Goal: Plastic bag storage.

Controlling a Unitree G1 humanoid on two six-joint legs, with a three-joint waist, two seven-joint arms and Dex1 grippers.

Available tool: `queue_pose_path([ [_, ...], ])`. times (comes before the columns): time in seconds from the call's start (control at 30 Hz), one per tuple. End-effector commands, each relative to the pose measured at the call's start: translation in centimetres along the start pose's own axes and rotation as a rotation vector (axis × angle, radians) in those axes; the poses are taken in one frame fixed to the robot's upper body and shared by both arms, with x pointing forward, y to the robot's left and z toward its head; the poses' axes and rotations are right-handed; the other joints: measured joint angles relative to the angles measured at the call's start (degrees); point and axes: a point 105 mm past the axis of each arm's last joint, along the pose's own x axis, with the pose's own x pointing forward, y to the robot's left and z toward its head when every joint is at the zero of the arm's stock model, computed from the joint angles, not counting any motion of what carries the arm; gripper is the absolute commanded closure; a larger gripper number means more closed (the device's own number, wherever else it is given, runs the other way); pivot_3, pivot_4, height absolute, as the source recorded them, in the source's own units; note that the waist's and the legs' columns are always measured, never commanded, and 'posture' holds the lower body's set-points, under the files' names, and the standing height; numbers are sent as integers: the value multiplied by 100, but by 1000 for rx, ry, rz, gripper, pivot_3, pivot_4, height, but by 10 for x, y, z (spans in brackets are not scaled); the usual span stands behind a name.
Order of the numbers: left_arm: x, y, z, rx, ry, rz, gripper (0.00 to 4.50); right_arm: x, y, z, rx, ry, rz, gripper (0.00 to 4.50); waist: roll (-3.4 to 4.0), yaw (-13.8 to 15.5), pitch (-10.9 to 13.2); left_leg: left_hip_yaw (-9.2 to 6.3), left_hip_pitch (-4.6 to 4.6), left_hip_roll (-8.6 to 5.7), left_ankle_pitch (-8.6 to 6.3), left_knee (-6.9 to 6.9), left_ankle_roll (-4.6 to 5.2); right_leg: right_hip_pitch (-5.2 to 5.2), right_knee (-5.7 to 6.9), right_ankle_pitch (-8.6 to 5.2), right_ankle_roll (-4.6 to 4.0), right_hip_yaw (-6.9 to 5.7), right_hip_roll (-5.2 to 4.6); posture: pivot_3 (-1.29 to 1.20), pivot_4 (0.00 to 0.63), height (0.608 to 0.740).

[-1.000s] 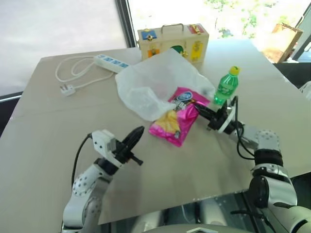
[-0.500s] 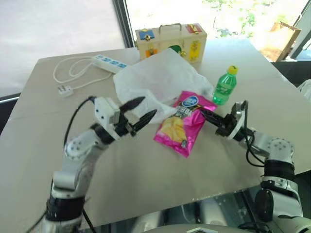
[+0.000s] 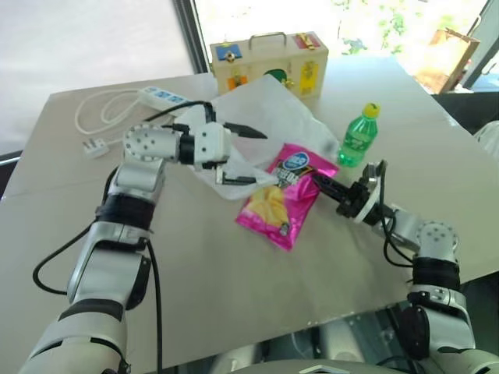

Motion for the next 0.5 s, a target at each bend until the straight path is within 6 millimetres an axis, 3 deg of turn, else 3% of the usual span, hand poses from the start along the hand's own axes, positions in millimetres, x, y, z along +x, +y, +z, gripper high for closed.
queue_pose_path([
  [0.03, -21, 5, 9, -98, -5, -23, 38, 2, 11, 3, -43, -18, 43, 4500, 0, -79, 0, 1, 8, -4, 0, -5, 0, 3, 11, 0, 0, 1, -7, 0, 150, 740],
  [0.3, -19, -43, -11, -184, 123, -220, 38, 0, 10, 2, -55, -32, 33, 4500, 0, -74, 0, -13, 17, -9, 1, -4, -1, 7, 21, 0, 0, 11, -2, 0, 150, 740],
  [0.4, -10, -47, -13, -116, 98, -219, 38, -1, 10, 2, -59, -35, 33, 4500, 0, -18, 0, -13, 18, -13, 1, -1, -1, 8, 19, 0, 0, 11, 10, 0, 150, 740],
  [0.5, 6, -39, 7, -43, -65, -134, 38, -1, 9, 2, -64, -33, 23, 4500, 0, 8, 0, -17, 17, -13, 1, 0, -2, 8, 18, 0, 0, 9, 22, 0, 150, 740],
])
